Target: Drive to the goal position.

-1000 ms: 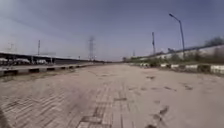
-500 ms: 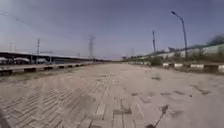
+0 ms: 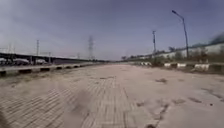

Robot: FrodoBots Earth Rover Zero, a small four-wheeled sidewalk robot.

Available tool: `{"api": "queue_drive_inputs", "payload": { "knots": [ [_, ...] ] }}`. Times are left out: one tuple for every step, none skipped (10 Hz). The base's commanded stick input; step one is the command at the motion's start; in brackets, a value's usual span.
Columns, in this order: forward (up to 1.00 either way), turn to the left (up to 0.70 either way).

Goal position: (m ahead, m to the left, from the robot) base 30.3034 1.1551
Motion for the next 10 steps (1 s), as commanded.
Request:
{"api": "queue_drive_inputs", "payload": {
  "knots": [
    [1.00,0.00],
    [1.00,0.00],
    [1.00,0.00],
    [1.00,0.00],
    [1.00,0.00],
    [1.00,0.00],
    [1.00,0.00],
    [1.00,0.00],
    [1.00,0.00],
    [1.00,0.00]
  ]
}}
